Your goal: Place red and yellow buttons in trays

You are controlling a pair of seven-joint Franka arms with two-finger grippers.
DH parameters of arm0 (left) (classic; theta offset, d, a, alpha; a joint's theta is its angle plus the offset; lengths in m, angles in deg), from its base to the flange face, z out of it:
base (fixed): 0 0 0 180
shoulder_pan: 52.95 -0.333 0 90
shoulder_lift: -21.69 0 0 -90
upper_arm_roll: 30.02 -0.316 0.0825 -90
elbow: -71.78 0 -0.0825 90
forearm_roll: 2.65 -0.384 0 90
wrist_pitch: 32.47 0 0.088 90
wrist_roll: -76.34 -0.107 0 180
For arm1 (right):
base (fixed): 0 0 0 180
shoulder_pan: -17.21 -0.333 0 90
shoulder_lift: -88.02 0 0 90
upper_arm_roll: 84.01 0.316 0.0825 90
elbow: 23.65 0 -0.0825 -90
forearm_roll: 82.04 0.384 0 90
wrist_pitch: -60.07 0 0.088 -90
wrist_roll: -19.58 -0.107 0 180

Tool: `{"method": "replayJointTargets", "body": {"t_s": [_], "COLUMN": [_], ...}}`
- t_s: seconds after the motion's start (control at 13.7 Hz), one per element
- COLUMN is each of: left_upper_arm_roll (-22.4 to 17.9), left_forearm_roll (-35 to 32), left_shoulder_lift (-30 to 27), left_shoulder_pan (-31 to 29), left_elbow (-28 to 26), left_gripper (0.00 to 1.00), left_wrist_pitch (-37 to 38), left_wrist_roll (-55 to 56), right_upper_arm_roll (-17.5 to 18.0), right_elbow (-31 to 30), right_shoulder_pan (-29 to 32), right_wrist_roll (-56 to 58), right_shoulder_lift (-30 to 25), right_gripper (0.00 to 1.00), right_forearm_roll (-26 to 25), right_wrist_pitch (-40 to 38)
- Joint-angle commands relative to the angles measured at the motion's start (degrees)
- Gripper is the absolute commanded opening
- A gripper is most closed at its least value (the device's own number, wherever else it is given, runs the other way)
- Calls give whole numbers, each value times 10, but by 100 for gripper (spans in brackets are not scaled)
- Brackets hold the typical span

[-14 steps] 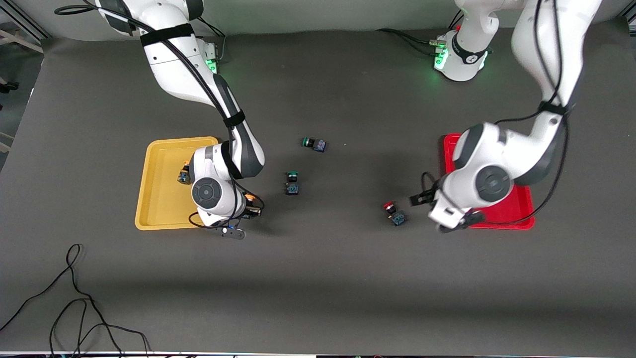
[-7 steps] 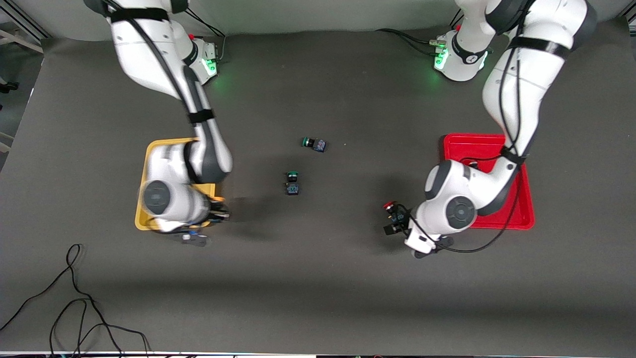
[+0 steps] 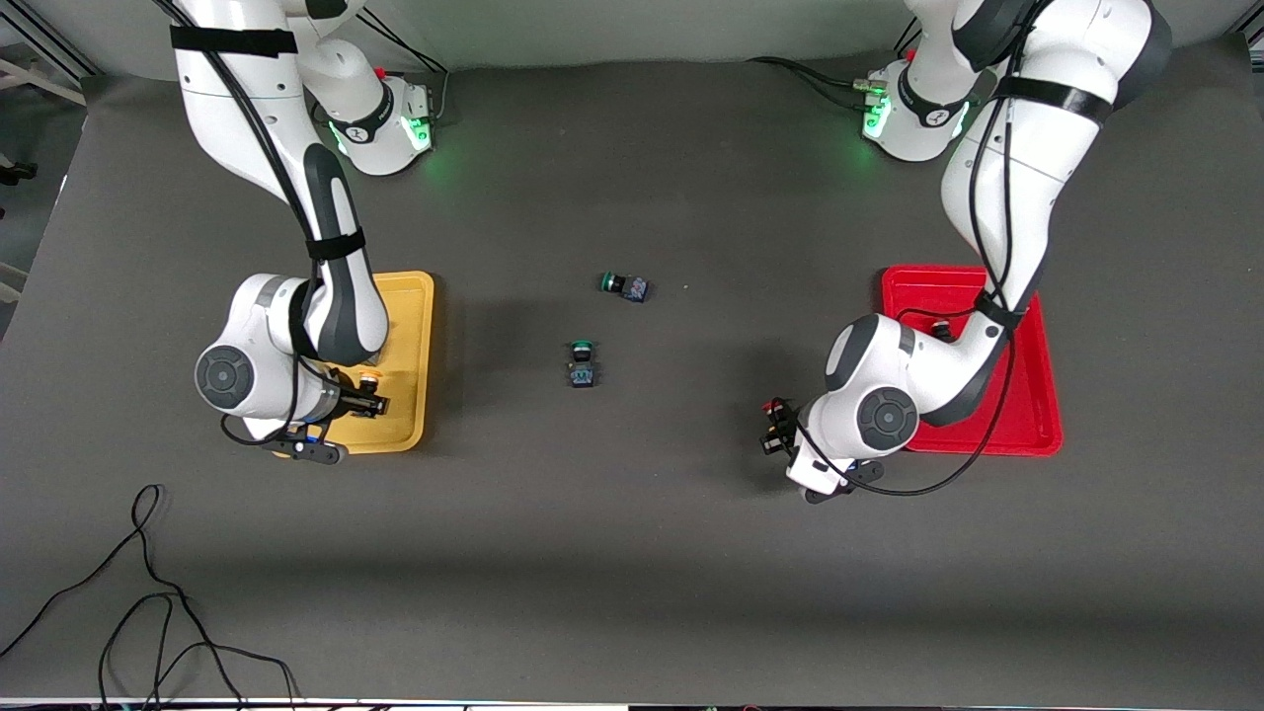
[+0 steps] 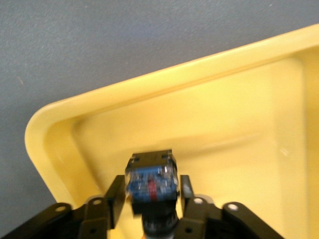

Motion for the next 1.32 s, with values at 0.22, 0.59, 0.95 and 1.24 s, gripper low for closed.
{"method": "replayJointTargets", "body": {"t_s": [0.22, 0.59, 0.95, 1.24], "left_upper_arm_roll": [-7, -15, -19, -17], "left_forearm_roll": [-8, -86, -88, -88], "left_shoulder_lift": [-155, -222, -195, -214], "left_shoulder_pan": [-78, -222, -284, -279], "left_elbow": [-48, -187, -270, -263], "left_gripper": [0, 0, 0, 100], "left_wrist_pitch": [196, 138, 4, 26], "left_wrist_roll": [-112, -340, -411, -414], "right_upper_arm_roll": [-16, -41, -41, -33], "right_elbow": [-6, 25, 88, 99], "right_shoulder_pan": [-8, -10, -10, -10], "right_wrist_roll": [13, 40, 42, 41], "right_shoulder_lift": [-84, -247, -318, -380], "right_gripper": [100, 100, 100, 100], "right_forearm_roll": [11, -101, -162, -216], "right_wrist_pitch": [-21, -80, -202, -244]}}
